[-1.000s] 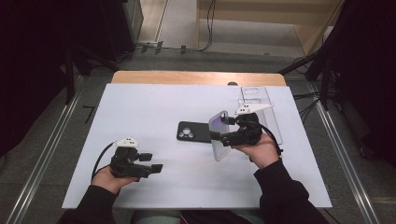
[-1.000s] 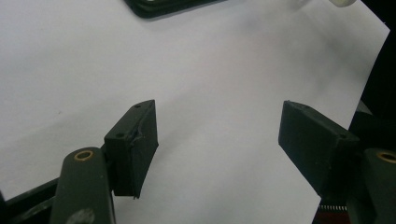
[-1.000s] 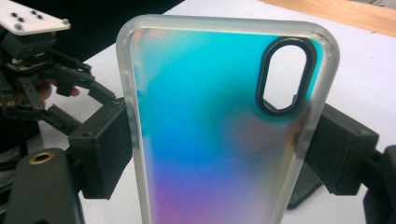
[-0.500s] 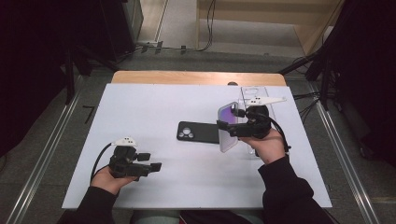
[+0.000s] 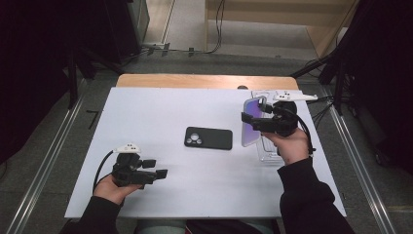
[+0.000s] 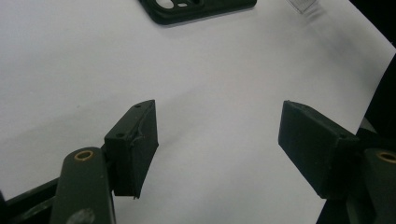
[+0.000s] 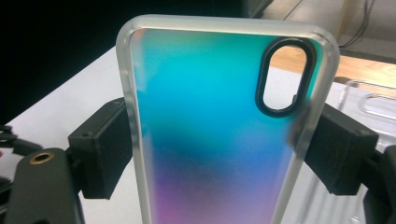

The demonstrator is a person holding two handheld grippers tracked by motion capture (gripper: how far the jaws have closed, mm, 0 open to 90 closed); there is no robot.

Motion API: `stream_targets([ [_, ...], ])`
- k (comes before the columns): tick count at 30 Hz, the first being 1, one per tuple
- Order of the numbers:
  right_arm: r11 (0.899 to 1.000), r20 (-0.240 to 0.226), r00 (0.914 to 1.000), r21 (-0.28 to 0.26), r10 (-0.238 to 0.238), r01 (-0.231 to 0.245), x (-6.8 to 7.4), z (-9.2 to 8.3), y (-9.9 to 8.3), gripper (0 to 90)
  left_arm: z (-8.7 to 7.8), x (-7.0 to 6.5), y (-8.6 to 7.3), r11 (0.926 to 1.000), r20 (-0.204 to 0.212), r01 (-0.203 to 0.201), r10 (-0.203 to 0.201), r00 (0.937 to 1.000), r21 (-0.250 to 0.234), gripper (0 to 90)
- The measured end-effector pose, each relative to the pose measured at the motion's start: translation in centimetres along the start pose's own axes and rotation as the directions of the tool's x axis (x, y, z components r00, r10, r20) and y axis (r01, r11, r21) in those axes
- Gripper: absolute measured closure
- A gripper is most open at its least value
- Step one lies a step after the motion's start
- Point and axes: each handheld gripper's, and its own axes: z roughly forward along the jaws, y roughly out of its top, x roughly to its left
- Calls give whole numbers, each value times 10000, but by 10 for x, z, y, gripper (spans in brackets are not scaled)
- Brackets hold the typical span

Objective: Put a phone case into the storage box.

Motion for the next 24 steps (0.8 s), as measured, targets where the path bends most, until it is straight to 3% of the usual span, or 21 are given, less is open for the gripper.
stream_targets([
  [14,9985,960,9951,-514,244,-195,-22,-15,3,153,-4,0,-4,9999,-40,53,-54,10000,-131,287],
  [19,9964,1468,9884,-807,393,-276,-32,-21,3,153,-5,0,-5,10000,-121,83,-84,9999,-44,288],
  [24,9950,1743,9833,-924,525,-367,-37,-20,1,153,-10,-1,-8,9997,-94,61,-63,9999,-249,288],
])
